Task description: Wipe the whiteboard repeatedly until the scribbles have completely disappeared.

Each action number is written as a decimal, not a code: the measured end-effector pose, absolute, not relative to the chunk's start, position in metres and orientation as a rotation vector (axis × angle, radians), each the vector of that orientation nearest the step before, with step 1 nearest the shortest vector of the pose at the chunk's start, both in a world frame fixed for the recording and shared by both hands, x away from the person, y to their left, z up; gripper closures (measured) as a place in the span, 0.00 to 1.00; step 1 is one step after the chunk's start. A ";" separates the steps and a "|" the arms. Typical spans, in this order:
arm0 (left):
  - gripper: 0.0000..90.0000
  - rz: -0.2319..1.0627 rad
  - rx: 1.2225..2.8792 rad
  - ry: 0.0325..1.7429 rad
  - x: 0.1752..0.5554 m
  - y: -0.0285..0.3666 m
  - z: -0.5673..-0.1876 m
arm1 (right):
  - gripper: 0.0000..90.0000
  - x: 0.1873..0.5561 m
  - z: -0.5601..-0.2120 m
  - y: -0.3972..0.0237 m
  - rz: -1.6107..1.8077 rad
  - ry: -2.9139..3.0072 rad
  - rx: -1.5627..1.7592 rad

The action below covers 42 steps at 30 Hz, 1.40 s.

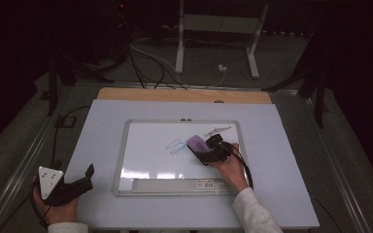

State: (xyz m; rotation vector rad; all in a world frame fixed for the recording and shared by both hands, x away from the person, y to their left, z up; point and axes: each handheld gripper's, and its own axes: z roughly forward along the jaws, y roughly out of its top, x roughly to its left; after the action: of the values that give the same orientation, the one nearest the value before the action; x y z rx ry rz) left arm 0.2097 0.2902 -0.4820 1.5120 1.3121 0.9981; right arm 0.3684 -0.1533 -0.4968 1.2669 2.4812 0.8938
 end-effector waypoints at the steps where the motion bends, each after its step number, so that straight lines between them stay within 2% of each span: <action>1: 0.01 0.998 1.512 1.313 0.210 0.290 -0.482 | 0.39 0.369 -0.497 -0.153 0.900 2.483 1.265; 3: 0.01 0.997 1.511 1.315 0.210 0.291 -0.482 | 0.33 0.370 -0.497 -0.153 0.936 2.456 1.270; 5: 0.01 0.997 1.512 1.315 0.210 0.290 -0.482 | 0.31 0.372 -0.496 -0.153 0.982 2.432 1.292; 6: 0.01 0.997 1.513 1.314 0.210 0.290 -0.482 | 0.35 0.376 -0.496 -0.153 0.990 2.413 1.318; 7: 0.01 0.997 1.512 1.314 0.210 0.290 -0.482 | 0.35 0.376 -0.496 -0.153 0.990 2.413 1.318; 8: 0.01 0.997 1.512 1.313 0.210 0.290 -0.482 | 0.45 0.378 -0.497 -0.153 0.991 2.409 1.347; 28: 0.01 0.997 1.517 1.312 0.210 0.290 -0.482 | 0.46 0.347 -0.495 -0.096 0.980 2.608 1.070; 42: 0.01 0.998 1.512 1.318 0.209 0.291 -0.482 | 0.46 0.373 -0.498 -0.125 0.914 2.380 1.301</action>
State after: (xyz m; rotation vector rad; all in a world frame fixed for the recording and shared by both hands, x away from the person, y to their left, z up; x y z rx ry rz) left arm 0.2090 0.2915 -0.4821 1.5116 1.3176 0.9976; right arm 0.3734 -0.1248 -0.4979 1.3008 2.3797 0.9144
